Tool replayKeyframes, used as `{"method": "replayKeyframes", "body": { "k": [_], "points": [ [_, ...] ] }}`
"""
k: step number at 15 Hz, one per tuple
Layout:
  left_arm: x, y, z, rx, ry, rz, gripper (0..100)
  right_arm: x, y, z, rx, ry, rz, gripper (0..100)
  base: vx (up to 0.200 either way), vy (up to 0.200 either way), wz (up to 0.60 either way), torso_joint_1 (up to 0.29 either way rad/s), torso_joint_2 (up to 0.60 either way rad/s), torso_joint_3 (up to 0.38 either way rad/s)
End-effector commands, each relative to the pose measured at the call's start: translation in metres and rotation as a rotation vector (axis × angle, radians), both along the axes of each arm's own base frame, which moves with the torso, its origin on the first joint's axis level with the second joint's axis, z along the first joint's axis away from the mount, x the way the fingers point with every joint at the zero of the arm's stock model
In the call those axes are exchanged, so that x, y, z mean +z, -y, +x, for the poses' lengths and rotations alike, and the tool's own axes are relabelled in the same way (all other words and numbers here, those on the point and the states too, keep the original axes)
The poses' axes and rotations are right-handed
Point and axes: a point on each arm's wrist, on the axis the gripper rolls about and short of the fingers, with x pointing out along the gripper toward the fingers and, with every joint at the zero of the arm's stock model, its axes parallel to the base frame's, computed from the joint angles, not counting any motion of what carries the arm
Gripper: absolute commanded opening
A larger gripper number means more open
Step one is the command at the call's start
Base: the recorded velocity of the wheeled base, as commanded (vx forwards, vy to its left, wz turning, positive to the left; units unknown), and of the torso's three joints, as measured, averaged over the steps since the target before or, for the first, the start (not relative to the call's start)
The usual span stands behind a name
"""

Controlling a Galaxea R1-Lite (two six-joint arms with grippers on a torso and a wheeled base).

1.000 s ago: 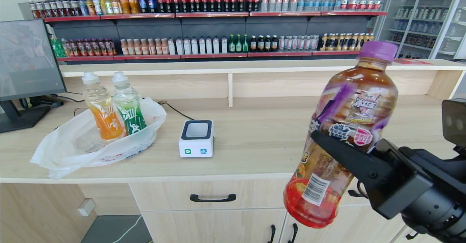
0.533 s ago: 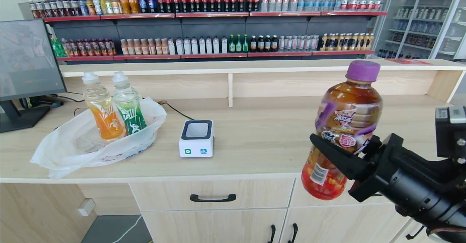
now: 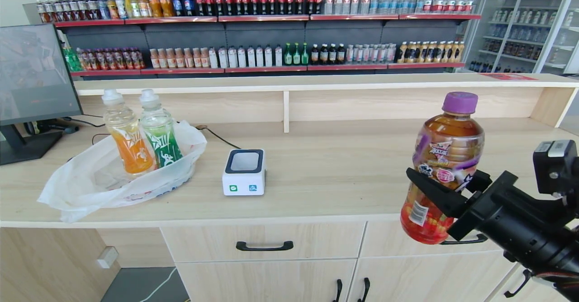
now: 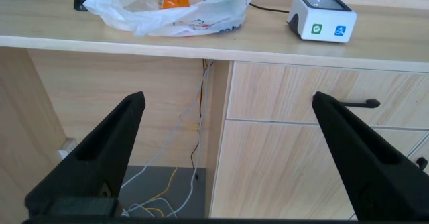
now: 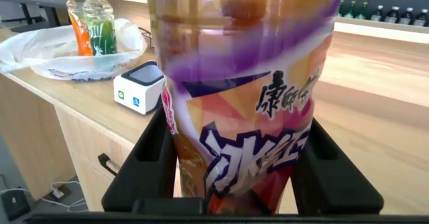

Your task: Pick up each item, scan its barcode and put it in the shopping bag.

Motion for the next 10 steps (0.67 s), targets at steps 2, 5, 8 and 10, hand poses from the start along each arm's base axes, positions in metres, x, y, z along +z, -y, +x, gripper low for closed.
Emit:
{"method": "replayKeyframes", "body": {
  "k": [2,5,8,10],
  "points": [
    [0.0000,0.0000,0.0000,0.000,0.000,-0.001,100,-0.0024,0.0018,0.0064,-0.023,-0.009,-0.006,0,0.000,0.000,0.00,0.000,0.00,0.000],
    [0.0000,0.0000,0.0000,0.000,0.000,-0.002,100,-0.0046,0.0011,0.0079,-0.026,-0.010,-0.025,0,0.000,0.133,0.00,0.003,0.00,0.005],
    [-0.0002,0.0000,0.0000,0.002,-0.001,-0.002,100,-0.0062,-0.0002,0.0107,-0.025,-0.015,-0.032,0,0.000,0.200,0.00,0.011,0.00,0.001],
    [0.0000,0.0000,0.0000,0.003,0.000,-0.002,100,-0.0056,-0.0004,0.0111,-0.025,-0.012,-0.031,0,0.000,0.200,0.00,0.002,0.00,0.000]
  ]
}}
